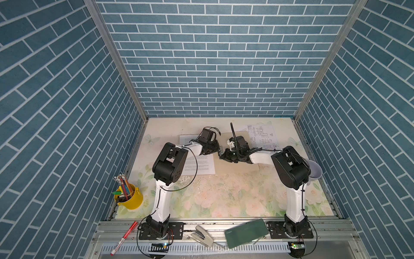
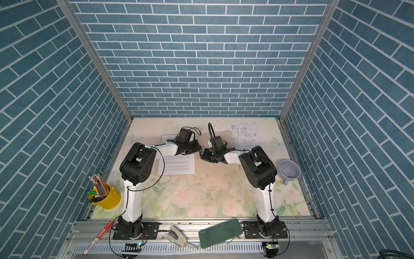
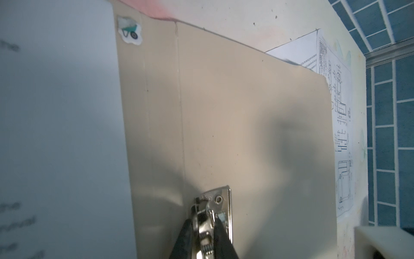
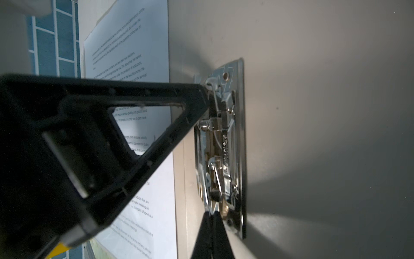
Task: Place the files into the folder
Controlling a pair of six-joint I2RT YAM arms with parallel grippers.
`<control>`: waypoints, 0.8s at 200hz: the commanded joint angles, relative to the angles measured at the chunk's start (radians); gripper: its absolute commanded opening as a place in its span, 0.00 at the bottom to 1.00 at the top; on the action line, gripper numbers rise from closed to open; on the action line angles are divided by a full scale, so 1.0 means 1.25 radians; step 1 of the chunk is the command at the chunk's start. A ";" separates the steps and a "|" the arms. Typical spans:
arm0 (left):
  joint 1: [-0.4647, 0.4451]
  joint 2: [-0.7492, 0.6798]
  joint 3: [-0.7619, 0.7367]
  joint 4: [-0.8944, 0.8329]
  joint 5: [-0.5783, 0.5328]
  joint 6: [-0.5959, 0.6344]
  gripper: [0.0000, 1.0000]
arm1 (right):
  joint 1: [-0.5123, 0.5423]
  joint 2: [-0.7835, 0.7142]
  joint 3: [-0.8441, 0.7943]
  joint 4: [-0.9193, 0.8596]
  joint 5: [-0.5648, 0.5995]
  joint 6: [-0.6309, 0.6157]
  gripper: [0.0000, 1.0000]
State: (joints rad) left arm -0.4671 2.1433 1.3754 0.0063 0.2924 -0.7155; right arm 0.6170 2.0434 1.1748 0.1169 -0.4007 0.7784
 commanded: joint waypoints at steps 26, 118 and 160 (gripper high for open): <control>0.010 0.026 -0.011 -0.030 -0.022 -0.021 0.21 | -0.009 0.046 -0.052 -0.156 0.081 -0.021 0.00; 0.012 0.033 -0.016 -0.031 -0.027 -0.038 0.10 | -0.009 0.042 -0.054 -0.160 0.084 -0.023 0.00; 0.013 0.042 -0.002 -0.055 -0.031 -0.019 0.06 | -0.008 0.040 -0.052 -0.190 0.099 -0.050 0.00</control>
State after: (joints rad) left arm -0.4606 2.1494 1.3754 0.0128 0.2817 -0.7704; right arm 0.6170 2.0430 1.1740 0.1158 -0.3996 0.7776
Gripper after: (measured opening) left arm 0.072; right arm 0.043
